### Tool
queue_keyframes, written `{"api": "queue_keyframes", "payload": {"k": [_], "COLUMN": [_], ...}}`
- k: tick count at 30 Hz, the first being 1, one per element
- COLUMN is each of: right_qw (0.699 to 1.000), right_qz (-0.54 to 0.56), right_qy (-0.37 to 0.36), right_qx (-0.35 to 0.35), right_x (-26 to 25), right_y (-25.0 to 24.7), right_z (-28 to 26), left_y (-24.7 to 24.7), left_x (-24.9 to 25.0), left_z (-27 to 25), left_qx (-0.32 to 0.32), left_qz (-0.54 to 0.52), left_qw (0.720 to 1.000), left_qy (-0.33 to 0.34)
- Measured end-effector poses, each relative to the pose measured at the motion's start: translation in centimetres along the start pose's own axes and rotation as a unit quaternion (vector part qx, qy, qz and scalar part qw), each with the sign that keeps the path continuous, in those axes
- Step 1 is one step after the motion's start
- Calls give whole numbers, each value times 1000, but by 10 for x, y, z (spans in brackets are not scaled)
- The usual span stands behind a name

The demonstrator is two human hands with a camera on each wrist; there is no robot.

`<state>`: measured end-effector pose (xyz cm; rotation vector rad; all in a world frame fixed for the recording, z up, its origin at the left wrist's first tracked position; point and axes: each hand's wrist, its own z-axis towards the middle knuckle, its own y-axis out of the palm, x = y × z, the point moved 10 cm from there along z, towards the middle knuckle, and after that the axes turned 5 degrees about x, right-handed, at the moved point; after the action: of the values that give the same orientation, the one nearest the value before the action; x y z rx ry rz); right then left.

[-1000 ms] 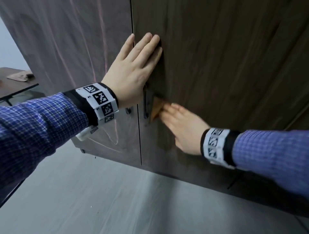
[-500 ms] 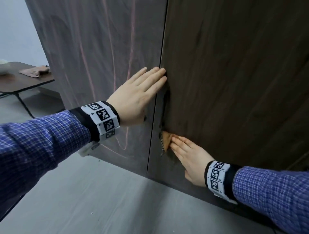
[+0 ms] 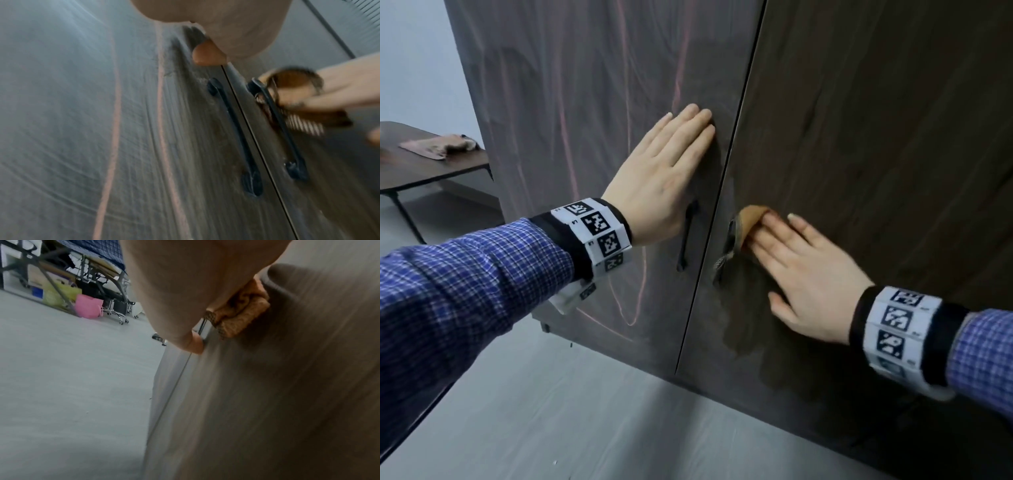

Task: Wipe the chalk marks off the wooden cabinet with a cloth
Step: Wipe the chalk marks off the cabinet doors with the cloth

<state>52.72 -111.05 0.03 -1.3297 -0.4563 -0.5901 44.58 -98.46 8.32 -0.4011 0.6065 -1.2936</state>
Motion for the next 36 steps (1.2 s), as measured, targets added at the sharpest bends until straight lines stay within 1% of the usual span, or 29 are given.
{"api": "queue_keyframes", "payload": {"k": [2, 4, 6, 7, 10, 11, 14, 17, 20, 22, 26, 28, 31, 33, 36], "right_qw": [999, 994, 990, 990, 996, 995, 982, 970, 967, 966, 961, 966, 980, 983, 980], "right_qz": [-16, -27, -20, -16, -20, -36, -121, -172, -199, -208, -231, -212, -161, -137, -123], "right_qy": [36, 88, 118, 118, 86, 89, 145, 154, 142, 123, 36, 20, 1, -25, -58], "right_qx": [28, 62, 80, 76, 28, 7, -31, -75, -77, -92, -150, -146, -119, -116, -147], "right_x": [19, 32, 32, 25, -20, -34, -52, -59, -67, -81, -121, -134, -137, -136, -127], "right_y": [-26, -53, -71, -73, -54, -44, -25, -9, 1, 13, 58, 73, 94, 113, 140], "right_z": [12, 29, 47, 55, 73, 76, 80, 77, 72, 67, 51, 47, 37, 14, -39], "left_y": [-1, -2, -2, -2, -3, -1, 12, 31, 37, 37, 40, 41, 48, 57, 64], "left_x": [-5, -5, -6, -8, -11, -8, 10, 23, 29, 34, 40, 42, 52, 60, 65], "left_z": [-3, -8, -11, -12, -16, -18, -25, -32, -35, -33, -37, -39, -41, -43, -47], "left_qx": [-6, -3, 1, 3, 13, 14, -14, -53, -66, -70, -80, -95, -128, -154, -155], "left_qz": [-9, -18, -28, -30, -31, -36, -48, -30, -20, -29, -2, 15, 38, 62, 71], "left_qw": [1000, 1000, 999, 999, 999, 999, 999, 998, 997, 997, 996, 994, 989, 983, 983], "left_qy": [-14, -17, -21, -23, -21, -13, 19, 26, 25, 30, 39, 45, 69, 85, 70]}}
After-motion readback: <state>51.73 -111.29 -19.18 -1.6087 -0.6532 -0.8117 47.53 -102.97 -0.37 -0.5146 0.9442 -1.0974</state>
